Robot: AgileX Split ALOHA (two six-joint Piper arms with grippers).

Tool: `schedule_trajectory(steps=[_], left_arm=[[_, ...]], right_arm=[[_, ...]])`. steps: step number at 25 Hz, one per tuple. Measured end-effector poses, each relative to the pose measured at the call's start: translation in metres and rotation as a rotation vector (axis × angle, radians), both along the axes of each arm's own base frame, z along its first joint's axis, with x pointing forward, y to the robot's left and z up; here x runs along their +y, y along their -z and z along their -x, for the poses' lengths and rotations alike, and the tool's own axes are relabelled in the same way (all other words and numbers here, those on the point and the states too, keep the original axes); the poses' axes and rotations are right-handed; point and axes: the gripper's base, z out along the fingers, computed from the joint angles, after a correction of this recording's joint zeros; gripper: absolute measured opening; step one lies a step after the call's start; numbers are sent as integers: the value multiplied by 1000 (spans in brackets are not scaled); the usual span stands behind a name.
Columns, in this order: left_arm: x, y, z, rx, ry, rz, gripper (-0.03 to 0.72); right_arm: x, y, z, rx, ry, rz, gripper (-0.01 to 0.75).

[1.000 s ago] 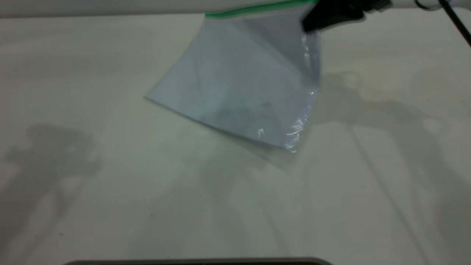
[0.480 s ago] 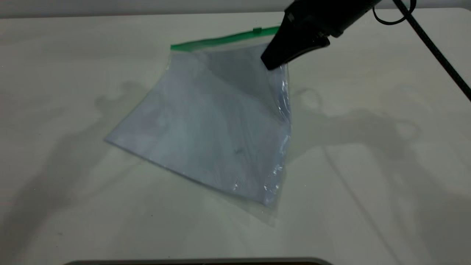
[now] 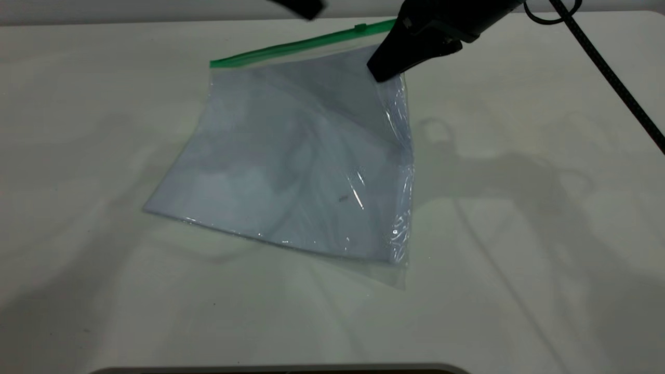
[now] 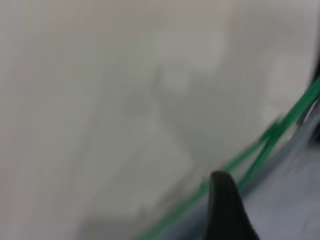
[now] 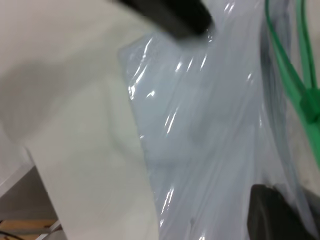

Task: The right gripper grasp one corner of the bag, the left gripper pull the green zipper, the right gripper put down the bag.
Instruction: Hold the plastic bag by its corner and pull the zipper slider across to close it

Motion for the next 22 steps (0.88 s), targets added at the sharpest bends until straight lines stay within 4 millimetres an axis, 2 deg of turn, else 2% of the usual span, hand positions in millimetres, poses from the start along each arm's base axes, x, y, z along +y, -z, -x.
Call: schedule_trajectory(steps=[3,7,15,18,22], left_arm=[[-9,3,-6,-7,67,77,515],[-13,12,-14,3,67,93,515],[-16,28,-13,72,73,118,515],[-17,33,-14,93,59,136,488],[-18,35,-14,101,54,141,411]], right_arm=[[0,0,0,-2,-2,-3,35],[1,0,0,-2,-2,-6,35],[1,-1,0,0,1,-10,35],[1,-1,0,0,2,-11,35],[1,-1,0,-1,2,-11,35]])
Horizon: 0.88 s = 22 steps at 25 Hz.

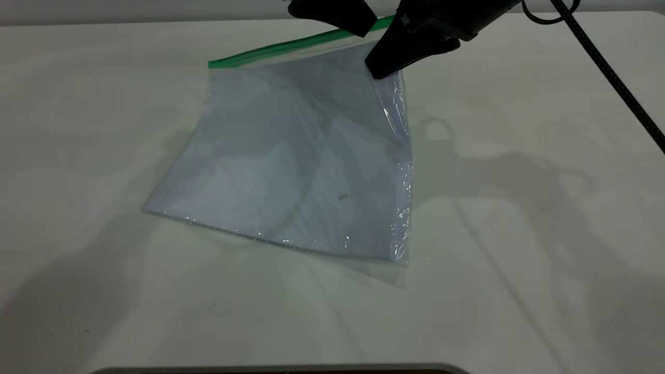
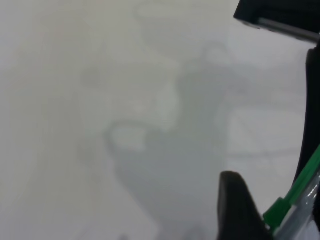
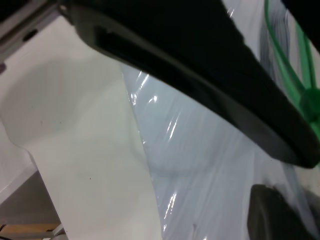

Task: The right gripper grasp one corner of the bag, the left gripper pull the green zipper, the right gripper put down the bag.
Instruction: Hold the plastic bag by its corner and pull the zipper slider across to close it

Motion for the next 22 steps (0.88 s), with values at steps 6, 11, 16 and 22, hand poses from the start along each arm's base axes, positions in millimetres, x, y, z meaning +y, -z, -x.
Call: schedule_trajectory(steps=[6,11,16,22], left_arm=[[0,0,-1,-6,-9,-3,292],[0,1,-1,-5,-10,-4,197],[0,8,-1,10,-12,-7,175],[0,11,-2,10,-19,-11,70]], right_arm=[[0,0,0,0,1,0,35],[0,0,0,0,8,-4,35],[0,0,-1,3,15,-10,35],[-1,1,-2,7,26,-15,35]])
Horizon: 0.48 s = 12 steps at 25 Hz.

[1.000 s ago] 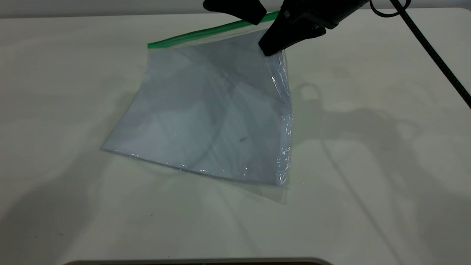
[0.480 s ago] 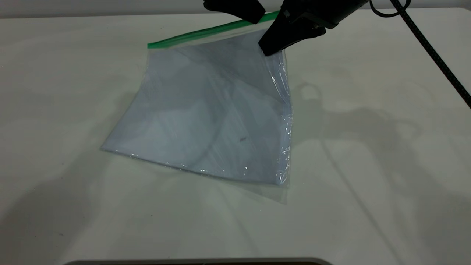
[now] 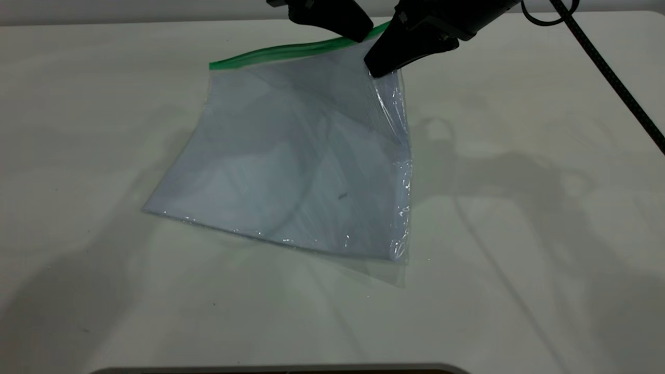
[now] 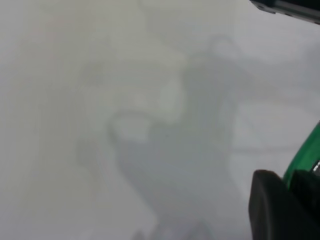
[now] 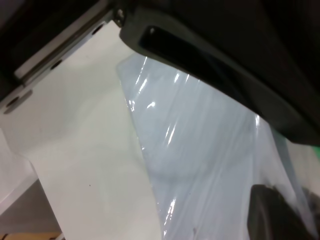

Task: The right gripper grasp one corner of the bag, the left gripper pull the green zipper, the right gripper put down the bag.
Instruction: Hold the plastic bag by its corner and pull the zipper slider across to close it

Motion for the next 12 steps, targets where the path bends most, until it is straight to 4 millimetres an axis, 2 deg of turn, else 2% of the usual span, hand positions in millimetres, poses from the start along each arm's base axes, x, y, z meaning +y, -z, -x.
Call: schedule_trajectory(steps=[12], left_arm=[[0,1,-6,-69,-31,-7,53]], right_arm=[[-22,-2,-9,33,62,-69,35]])
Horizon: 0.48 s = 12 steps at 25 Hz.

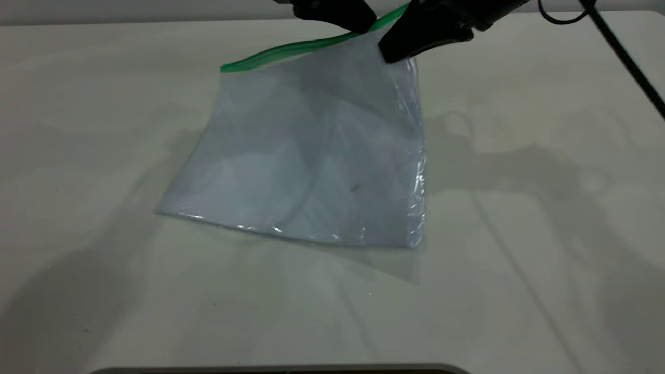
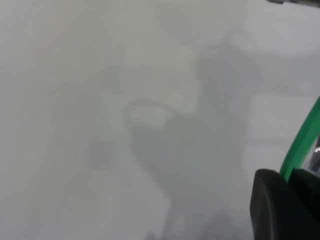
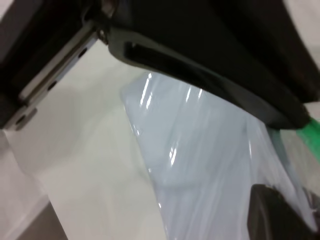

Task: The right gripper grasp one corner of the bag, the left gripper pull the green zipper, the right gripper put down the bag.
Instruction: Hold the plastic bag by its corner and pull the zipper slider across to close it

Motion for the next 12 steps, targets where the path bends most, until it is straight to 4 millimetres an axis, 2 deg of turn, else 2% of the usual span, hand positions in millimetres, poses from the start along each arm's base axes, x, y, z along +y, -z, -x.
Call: schedule_trajectory(steps=[6,12], left_arm=[[11,7,-7,10,-41,2,53],[20,30,-15,26,-90,-30,53]], right_arm=[[-10,-3,-4,-11,9,-49,35],[-12,0,-6,-17,19,-35,35]])
